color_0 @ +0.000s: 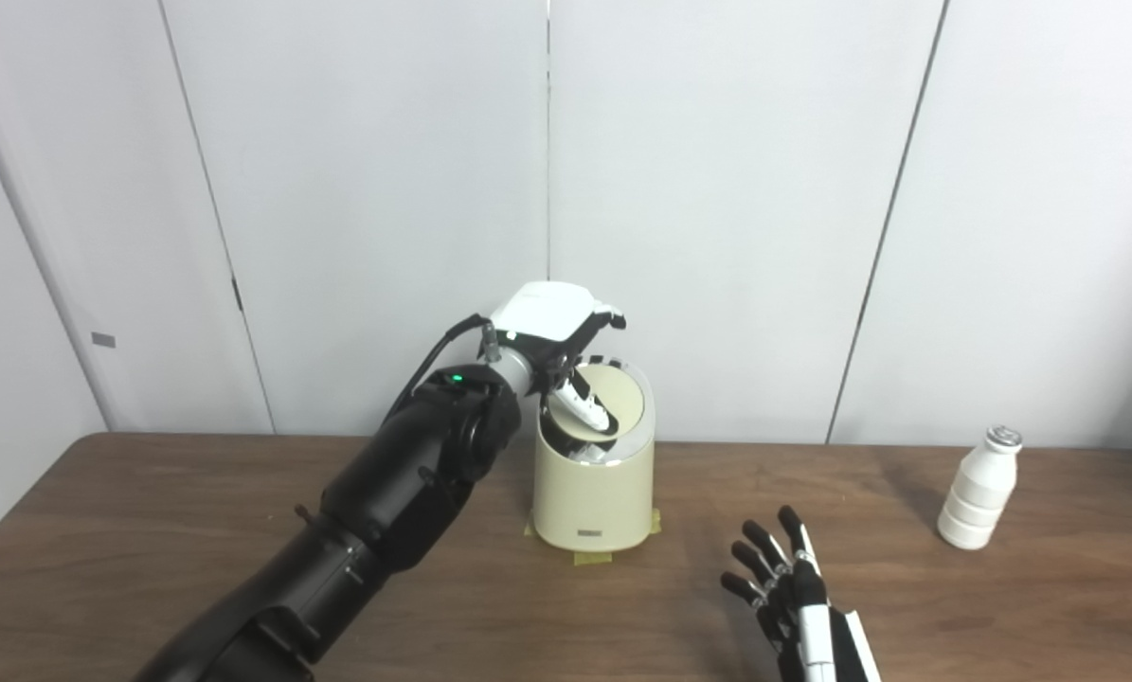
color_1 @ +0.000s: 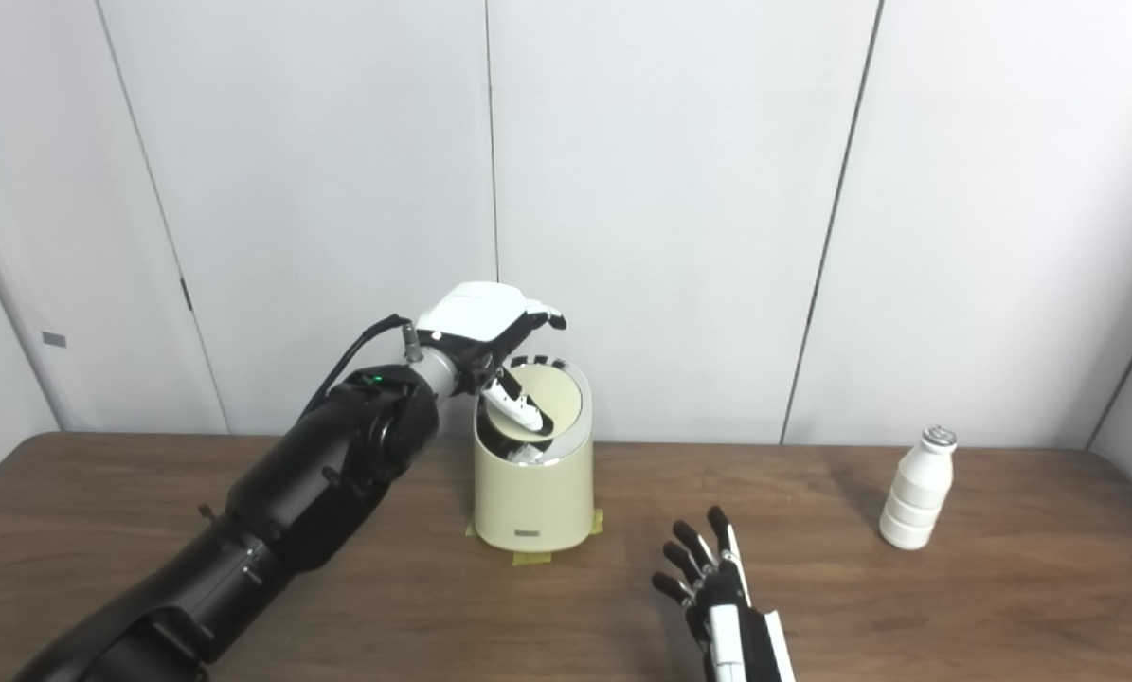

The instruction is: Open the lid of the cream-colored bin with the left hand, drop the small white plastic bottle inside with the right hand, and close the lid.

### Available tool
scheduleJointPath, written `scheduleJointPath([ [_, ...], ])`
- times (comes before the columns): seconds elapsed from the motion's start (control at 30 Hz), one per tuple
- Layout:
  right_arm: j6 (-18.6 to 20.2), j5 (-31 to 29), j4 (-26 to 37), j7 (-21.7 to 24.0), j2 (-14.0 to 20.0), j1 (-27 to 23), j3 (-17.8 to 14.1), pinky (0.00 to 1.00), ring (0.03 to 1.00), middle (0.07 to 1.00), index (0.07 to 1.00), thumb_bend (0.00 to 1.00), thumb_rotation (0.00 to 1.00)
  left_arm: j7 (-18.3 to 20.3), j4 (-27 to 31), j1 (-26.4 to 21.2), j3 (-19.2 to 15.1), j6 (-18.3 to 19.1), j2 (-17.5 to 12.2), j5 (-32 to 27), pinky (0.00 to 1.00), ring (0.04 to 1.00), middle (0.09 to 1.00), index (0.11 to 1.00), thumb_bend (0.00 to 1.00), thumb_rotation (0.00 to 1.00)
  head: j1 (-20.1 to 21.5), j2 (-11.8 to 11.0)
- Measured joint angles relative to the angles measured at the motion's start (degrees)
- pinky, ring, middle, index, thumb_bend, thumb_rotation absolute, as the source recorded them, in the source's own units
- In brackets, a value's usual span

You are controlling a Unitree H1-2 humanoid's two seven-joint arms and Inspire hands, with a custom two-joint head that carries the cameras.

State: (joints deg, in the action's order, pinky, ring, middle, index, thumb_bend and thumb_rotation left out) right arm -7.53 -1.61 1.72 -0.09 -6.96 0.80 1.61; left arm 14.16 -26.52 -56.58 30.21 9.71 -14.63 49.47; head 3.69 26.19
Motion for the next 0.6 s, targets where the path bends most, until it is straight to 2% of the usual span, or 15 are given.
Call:
scheduleJointPath([
  [0.6,1.49,-1.47,1.23,0.01,-0.39,0.90,0.22,0.82,0.892,0.905,1.000,0.65,0.93,-0.09,-0.26,0.00,0.00,-0.36,-0.30,1.11,0.79,0.902,0.902,0.883,0.86,0.18,-0.62,1.23],
])
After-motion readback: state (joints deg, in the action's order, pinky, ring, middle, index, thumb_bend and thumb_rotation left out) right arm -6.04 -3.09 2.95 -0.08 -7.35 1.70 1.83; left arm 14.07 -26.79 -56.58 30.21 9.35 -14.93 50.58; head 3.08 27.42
